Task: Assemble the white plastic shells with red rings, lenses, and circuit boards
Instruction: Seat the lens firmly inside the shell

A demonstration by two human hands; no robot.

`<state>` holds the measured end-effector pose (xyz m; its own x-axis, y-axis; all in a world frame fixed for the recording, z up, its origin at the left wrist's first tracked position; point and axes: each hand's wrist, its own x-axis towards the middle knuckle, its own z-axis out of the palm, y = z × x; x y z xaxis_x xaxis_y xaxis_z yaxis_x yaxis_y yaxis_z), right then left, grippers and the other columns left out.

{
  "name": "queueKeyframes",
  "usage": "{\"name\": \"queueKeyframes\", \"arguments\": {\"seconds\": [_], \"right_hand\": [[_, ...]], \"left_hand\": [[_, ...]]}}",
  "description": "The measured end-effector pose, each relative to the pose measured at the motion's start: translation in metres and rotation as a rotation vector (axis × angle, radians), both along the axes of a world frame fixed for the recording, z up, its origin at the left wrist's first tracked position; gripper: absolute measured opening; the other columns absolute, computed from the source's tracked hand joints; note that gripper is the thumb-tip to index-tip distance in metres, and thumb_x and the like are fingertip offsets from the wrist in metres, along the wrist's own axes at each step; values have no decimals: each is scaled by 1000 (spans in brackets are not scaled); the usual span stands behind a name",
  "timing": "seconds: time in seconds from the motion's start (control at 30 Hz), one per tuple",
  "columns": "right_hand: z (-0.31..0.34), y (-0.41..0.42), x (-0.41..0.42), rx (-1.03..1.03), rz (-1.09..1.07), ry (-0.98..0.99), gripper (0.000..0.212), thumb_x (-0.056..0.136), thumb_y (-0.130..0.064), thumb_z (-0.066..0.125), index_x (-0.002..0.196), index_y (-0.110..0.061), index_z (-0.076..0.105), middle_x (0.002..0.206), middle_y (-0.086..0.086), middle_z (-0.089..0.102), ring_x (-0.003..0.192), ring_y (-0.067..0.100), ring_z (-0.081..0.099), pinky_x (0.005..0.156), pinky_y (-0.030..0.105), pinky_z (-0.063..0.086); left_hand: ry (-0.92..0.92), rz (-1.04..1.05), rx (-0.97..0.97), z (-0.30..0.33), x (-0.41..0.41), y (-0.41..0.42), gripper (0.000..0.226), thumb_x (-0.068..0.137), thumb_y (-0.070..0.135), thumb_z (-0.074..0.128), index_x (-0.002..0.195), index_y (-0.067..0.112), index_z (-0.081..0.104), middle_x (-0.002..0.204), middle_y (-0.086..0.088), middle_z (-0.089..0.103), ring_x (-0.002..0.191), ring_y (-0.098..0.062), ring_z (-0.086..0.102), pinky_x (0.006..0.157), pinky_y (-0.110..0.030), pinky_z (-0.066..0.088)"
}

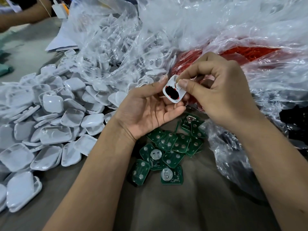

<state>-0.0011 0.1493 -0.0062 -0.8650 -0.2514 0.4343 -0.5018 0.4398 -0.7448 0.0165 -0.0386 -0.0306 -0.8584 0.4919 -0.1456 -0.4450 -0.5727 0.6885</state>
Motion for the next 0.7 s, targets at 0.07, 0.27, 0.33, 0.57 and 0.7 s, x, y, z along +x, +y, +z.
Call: {"name": "queueKeyframes", "arguments": {"seconds": [0.07, 0.27, 0.33, 0.57, 0.7], "right_hand": [[0, 1, 0, 2, 1, 2, 5, 90, -20, 80, 91, -22, 76, 99, -6, 65, 79, 12, 67, 73, 33, 58], [0, -1, 0, 7, -23, 30, 4, 89, -19, 82, 91, -18, 78, 97, -5, 66, 77, 11, 67, 71, 29, 56], [-1, -1, 0, 3, -34, 19, 5, 89, -19, 82, 91, -16, 79, 96, -5, 67, 78, 10, 67, 72, 28, 56], [-1, -1, 1, -5, -14, -31, 3, 92, -18, 78, 92, -16, 76, 97, -4, 66, 73, 6, 68, 69, 19, 53], [1, 0, 2, 2, 12, -40, 5, 93, -16, 77, 93, -10, 76, 97, -3, 66, 69, -1, 66, 65, 9, 48]], "left_hand": [[1, 12, -13, -1, 0, 0, 33, 89, 23, 63, 114, 3, 69, 99, -25, 71, 76, -25, 74, 72, -34, 64], [-4, 21, -24, -2, -2, 0, 36, 88, 23, 67, 116, 0, 66, 97, -25, 72, 76, -25, 75, 71, -34, 64], [-8, 19, -24, -3, -1, 0, 37, 87, 23, 68, 116, 0, 65, 98, -25, 72, 77, -25, 75, 72, -34, 64], [-18, 23, -16, -3, -1, 1, 35, 87, 22, 67, 116, 2, 68, 100, -26, 71, 78, -26, 75, 72, -35, 64], [-20, 29, -11, -2, 0, 1, 32, 88, 22, 66, 114, 3, 70, 100, -27, 71, 77, -26, 75, 72, -35, 64]]}}
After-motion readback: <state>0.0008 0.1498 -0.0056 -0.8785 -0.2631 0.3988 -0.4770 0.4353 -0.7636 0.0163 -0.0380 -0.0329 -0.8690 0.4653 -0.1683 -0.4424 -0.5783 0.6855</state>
